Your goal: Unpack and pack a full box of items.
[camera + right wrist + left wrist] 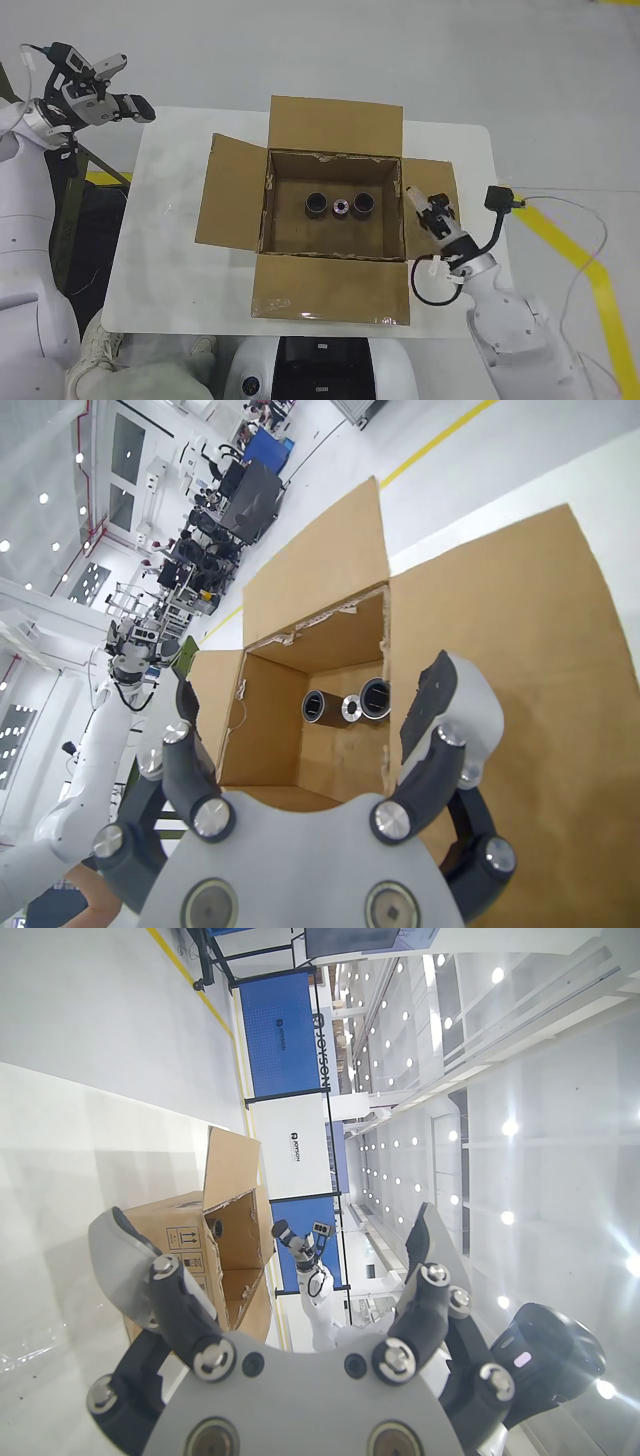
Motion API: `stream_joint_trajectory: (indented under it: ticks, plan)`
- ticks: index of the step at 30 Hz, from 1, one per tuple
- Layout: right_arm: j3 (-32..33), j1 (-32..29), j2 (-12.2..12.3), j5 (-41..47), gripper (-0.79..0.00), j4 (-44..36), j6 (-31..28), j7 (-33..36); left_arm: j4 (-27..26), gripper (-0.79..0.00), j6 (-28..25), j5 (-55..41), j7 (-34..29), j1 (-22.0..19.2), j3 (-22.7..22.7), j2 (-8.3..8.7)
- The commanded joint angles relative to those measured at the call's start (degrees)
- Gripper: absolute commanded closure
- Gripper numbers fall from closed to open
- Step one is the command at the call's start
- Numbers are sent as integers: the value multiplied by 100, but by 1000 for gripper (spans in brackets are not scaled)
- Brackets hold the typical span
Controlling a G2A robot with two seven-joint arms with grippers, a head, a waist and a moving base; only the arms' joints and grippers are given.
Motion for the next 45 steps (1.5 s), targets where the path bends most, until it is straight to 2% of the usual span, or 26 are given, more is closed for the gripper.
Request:
stream_joint_trajectory:
  ticks: [1,10,18,33,36,45]
  plan:
    - [-79,96,0,-142,-785,-88,60,173,-2,-785,1,1,0,1,-2,0]
    - [-873,1111,-55,-777,-785,-6,540,1341,-2,-785,1,1,0,1,-2,0]
    - [-1532,2079,-115,-1356,-785,293,1159,2735,-2,-785,1,1,0,1,-2,0]
    - [-2587,3330,-232,-2916,-785,913,1985,4944,-2,-785,1,1,0,1,-2,0]
    - [-2738,3525,-279,-2963,-785,1024,1984,5158,-2,-785,1,1,0,1,-2,0]
    - [-2738,3525,-279,-2963,-785,1024,1984,5158,-2,-785,1,1,0,1,-2,0]
